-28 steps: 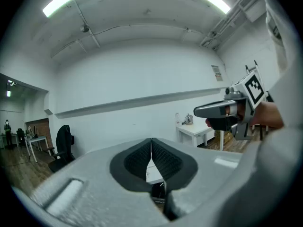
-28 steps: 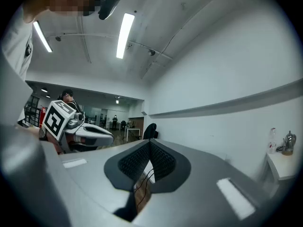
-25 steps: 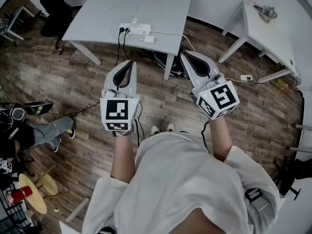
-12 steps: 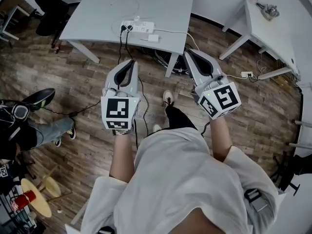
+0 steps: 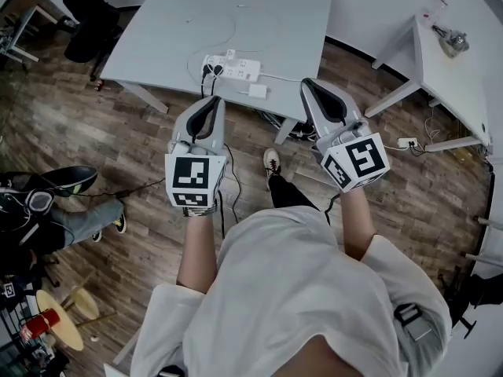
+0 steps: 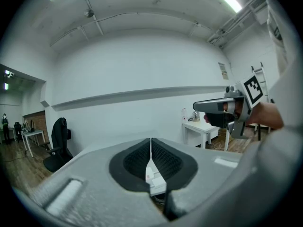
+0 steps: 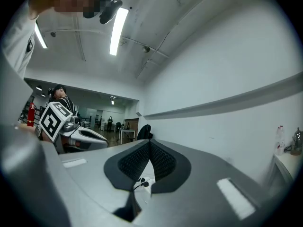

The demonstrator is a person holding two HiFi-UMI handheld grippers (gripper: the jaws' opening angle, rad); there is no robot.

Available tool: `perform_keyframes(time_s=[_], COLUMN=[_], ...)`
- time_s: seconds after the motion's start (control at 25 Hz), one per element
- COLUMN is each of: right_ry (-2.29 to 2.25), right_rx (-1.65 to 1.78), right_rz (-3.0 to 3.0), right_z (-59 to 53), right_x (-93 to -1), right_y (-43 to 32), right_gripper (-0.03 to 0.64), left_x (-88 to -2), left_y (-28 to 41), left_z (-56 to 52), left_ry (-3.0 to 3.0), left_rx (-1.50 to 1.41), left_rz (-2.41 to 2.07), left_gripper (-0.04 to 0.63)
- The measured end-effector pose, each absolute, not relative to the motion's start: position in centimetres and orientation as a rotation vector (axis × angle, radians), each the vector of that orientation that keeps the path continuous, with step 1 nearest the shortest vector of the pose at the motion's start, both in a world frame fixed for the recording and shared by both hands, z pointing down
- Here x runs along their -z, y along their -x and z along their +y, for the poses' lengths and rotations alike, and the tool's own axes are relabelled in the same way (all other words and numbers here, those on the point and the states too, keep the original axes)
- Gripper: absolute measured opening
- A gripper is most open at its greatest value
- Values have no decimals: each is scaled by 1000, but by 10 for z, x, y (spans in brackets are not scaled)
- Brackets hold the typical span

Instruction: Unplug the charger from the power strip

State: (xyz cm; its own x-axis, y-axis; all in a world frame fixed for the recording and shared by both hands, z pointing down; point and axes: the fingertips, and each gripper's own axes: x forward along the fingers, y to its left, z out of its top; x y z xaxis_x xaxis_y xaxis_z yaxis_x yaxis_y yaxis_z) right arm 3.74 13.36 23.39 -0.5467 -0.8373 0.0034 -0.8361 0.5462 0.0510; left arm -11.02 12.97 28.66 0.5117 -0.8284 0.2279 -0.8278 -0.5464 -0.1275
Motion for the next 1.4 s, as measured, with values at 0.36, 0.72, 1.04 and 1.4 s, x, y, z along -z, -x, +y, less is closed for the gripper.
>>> perform_keyframes(time_s=[0.36,0.72,1.04,1.4], right_ry=[-1406,-1337,-1237,-1062], right_rx=[69,48,-49,-185], right_rz=[-2747,-2750,-2775,-2711], right_z=[27,-50,-103,-132], right_x=[-241,-258,-294,-363], right_y=[-57,-73,-67,-40], right_gripper=[2,3,25,54], left_x=[-290,-309,-345,-405], left_y=[86,69,71,83], left_z=[28,-46,-84,-110], left_ry=[2751,2759,2760,2848], left_rx=[385,425,476,593], left_rz=[1563,1639,1739,1821], left_gripper=[8,8,35,78])
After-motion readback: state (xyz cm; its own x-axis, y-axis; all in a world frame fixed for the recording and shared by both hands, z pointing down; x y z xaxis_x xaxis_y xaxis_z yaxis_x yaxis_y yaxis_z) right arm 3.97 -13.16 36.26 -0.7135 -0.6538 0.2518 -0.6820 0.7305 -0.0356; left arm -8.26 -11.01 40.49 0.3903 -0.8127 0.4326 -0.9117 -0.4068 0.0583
